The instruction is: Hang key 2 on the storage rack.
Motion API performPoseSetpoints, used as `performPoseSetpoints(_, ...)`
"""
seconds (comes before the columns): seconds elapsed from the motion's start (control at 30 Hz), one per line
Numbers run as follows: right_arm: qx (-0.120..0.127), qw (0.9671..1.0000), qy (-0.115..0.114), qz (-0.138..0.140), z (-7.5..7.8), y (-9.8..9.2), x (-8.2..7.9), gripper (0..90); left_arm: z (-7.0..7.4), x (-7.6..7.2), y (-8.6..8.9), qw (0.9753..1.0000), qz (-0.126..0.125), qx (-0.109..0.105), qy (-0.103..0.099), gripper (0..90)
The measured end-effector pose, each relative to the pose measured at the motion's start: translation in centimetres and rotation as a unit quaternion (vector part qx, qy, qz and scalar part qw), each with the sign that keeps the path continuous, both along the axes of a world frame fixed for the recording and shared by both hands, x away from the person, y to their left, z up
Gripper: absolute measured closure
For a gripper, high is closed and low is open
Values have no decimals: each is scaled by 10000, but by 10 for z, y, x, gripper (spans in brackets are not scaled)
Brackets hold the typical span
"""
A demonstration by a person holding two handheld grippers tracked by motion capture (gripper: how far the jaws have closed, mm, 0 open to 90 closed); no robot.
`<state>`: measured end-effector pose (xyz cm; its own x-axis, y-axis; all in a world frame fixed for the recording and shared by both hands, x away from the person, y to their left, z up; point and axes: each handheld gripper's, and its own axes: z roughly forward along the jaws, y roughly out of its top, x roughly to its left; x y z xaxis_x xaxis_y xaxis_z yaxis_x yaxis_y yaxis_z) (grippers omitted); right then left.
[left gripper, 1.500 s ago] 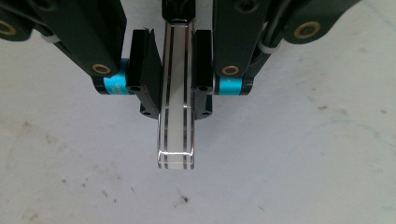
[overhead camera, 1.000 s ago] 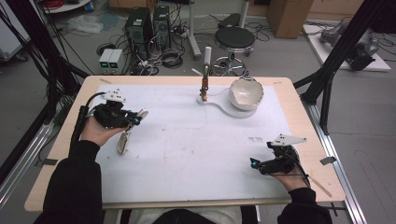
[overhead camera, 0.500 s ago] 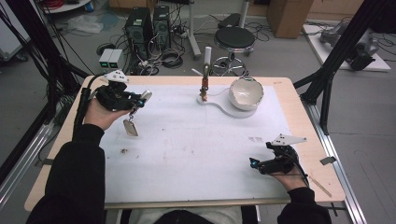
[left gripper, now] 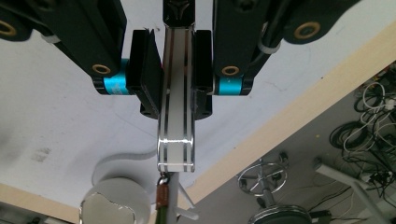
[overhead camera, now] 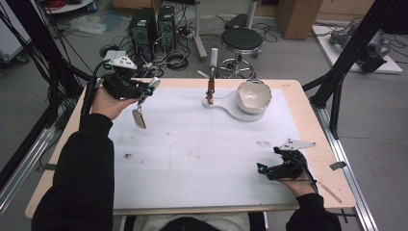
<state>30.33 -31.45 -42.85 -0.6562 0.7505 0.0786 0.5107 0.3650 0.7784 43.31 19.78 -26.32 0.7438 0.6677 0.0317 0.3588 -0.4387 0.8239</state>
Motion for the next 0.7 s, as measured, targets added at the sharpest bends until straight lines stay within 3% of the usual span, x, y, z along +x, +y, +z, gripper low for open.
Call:
performPoseSetpoints(0.1, 9, 10000, 7, 17, -1, 0, 1, 6, 4, 5, -2, 9999, 32, -98, -54, 744)
performPoseSetpoints(0.2, 14, 10000, 18, 20, -2, 0, 3, 7, 8, 10, -3, 9999, 78, -64, -88, 744)
performPoseSetpoints(0.37, 50, 10000, 16, 46, -2, 1, 4, 7, 16, 20, -2, 9991, 241, -197, -294, 745)
performPoseSetpoints(0.47, 26, 10000, -27, -15, -1, 0, 3, 6, 19, 29, -4, 9990, 317, -157, -278, 745)
performPoseSetpoints(0.7, 19, 10000, -56, -22, -1, -1, 2, 7, 15, 46, -15, 9983, 444, -140, -364, 745)
